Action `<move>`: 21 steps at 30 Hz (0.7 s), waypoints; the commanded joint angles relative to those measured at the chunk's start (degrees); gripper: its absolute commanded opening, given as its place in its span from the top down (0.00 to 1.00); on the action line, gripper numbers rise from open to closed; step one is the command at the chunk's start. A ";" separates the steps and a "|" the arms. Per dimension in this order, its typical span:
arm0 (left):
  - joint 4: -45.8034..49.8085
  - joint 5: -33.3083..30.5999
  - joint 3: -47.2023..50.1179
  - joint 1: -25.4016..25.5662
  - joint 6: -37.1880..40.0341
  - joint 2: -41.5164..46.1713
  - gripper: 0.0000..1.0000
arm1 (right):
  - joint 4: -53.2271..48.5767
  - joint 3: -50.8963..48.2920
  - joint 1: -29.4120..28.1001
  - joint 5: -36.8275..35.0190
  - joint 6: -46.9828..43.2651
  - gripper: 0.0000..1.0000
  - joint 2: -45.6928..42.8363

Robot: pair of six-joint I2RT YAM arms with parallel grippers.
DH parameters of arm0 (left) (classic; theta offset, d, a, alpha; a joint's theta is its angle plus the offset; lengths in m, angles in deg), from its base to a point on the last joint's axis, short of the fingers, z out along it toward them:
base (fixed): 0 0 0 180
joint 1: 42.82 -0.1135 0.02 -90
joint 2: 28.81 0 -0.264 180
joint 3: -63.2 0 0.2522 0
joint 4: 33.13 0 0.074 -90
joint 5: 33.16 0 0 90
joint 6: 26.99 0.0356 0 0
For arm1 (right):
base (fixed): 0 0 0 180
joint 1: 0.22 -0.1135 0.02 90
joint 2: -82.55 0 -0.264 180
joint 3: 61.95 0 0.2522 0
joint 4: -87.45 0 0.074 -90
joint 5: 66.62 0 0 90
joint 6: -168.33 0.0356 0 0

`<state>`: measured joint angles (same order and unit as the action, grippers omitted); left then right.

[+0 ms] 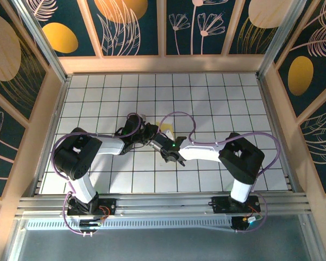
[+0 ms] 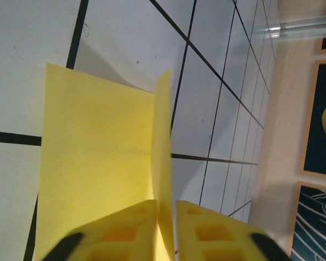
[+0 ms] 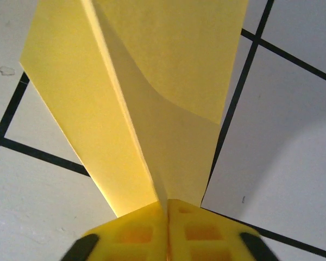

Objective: Fold a paper plane with a square sheet of paper (fold left side to right side)
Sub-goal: Fourth fold the wing at the center of the table.

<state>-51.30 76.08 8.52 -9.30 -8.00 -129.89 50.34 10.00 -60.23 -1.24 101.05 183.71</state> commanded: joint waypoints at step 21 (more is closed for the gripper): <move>20.36 6.51 2.40 -9.98 19.70 17.14 0.57 | 13.32 -11.32 15.35 41.21 -5.67 1.00 -9.09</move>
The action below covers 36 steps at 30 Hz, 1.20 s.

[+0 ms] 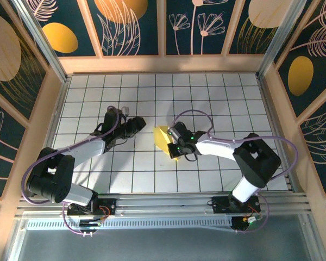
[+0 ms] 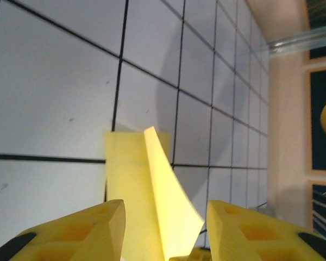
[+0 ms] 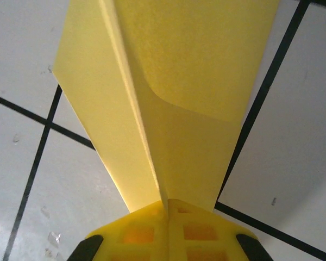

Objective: Fold a paper plane with a square sheet of paper (fold left side to right side)
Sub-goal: Fourth fold the wing at the center of the table.

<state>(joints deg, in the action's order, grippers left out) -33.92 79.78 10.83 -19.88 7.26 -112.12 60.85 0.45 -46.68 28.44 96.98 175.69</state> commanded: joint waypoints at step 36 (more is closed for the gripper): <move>2.48 2.74 -8.32 12.65 1.44 -19.16 0.58 | 8.10 -6.41 8.66 24.88 -2.39 0.99 3.55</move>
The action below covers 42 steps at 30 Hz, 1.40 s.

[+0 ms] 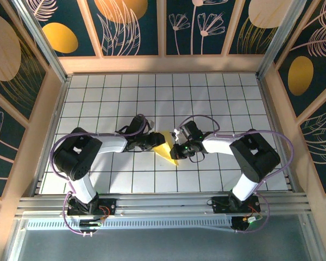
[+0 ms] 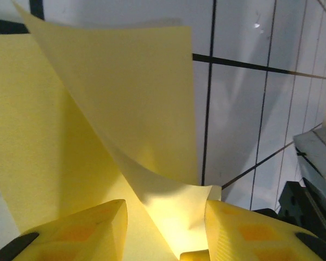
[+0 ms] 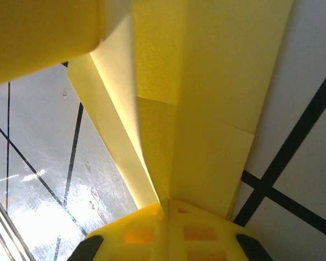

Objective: Fold a paper plane with a square sheet of paper (fold left side to right side)
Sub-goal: Fourth fold the wing at the center of the table.

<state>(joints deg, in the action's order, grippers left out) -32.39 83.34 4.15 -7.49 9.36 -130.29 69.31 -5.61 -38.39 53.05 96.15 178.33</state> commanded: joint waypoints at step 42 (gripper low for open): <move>4.14 -3.91 -2.86 0.26 -0.14 -3.41 0.59 | 10.04 2.66 6.53 13.66 2.48 0.62 2.97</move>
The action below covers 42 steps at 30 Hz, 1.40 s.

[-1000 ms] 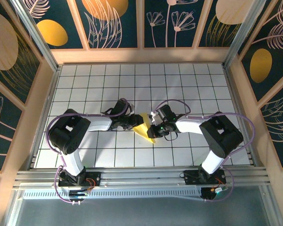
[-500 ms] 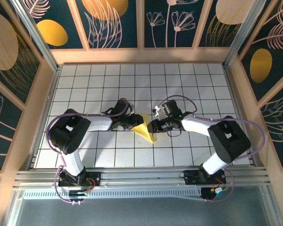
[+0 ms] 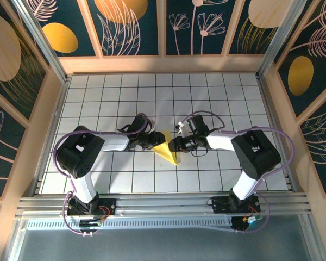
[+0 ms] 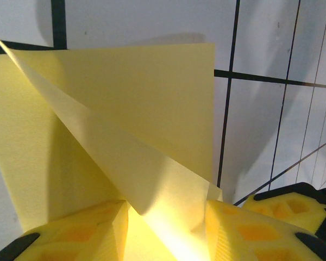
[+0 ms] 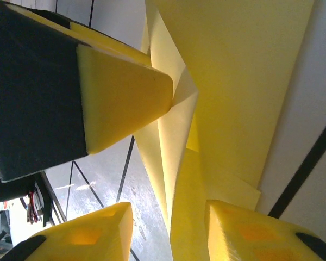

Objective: Fold a paper plane with a square sheet of paper (fold left side to right side)
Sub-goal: Fourth fold the wing at the center of the table.

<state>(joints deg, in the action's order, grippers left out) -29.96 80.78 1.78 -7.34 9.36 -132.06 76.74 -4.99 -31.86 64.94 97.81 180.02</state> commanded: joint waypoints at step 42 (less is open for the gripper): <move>2.42 -1.89 -0.47 0.11 0.04 -1.35 0.58 | -0.69 1.14 2.81 -3.07 -0.41 1.00 2.62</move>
<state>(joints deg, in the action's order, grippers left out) -29.94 80.56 1.74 -7.34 9.36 -132.06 77.26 -4.32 -29.23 62.23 98.36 181.96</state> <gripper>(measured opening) 0.422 0.047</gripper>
